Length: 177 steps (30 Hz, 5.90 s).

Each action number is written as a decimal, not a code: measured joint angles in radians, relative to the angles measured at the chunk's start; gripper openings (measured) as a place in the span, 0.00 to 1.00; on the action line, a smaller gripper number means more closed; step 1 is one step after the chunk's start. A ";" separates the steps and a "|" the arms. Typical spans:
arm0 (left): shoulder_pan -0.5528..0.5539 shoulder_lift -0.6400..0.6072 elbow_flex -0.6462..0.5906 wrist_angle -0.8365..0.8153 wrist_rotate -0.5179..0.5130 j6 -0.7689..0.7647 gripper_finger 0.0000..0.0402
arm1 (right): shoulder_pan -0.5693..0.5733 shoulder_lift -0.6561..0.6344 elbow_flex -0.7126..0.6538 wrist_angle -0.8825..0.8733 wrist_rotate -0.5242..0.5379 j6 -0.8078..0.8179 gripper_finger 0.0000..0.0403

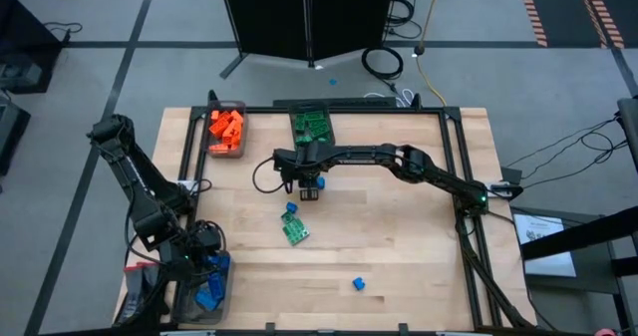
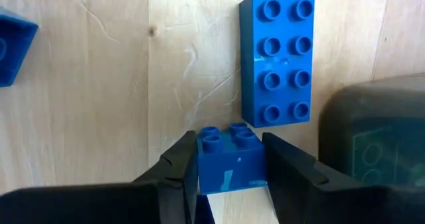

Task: Sort blocks
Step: Put the blue game piece into the bottom left black transparent bin

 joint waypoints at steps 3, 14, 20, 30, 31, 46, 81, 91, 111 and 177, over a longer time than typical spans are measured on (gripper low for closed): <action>0.000 0.000 0.000 0.000 -0.002 0.000 0.56 | 0.004 0.000 0.000 -0.002 0.005 -0.009 0.30; 0.001 0.000 0.000 -0.004 -0.329 0.059 0.56 | 0.060 -0.110 0.003 0.005 0.038 -0.055 0.30; 0.000 0.001 0.000 -0.003 -0.712 0.134 0.56 | 0.128 -0.270 0.003 0.072 0.106 -0.092 0.30; 0.000 -0.074 0.000 0.109 -1.254 0.130 0.56 | 0.316 -0.393 0.005 0.353 0.113 -0.384 0.30; 0.000 -0.089 0.000 0.136 -1.261 0.130 0.56 | 0.335 -0.393 0.005 0.365 0.122 -0.427 0.30; -0.008 -0.216 0.000 0.585 -1.099 0.551 0.56 | 0.442 -0.380 0.004 0.585 0.255 -0.683 0.30; 0.200 -0.185 -0.058 1.169 -0.452 1.289 0.56 | 0.525 -0.380 0.004 0.719 0.253 -0.856 0.30; 0.238 -0.185 -0.058 1.179 -0.371 1.281 0.56 | 0.537 -0.380 0.004 0.733 0.259 -0.888 0.30; 0.294 -0.184 -0.058 1.205 -0.241 1.281 0.56 | 0.504 -0.380 0.004 0.773 0.176 -0.903 0.30; -0.083 -0.131 -0.058 0.017 0.196 -0.257 0.26 | 0.360 -0.459 -0.077 -0.052 0.292 -0.061 0.58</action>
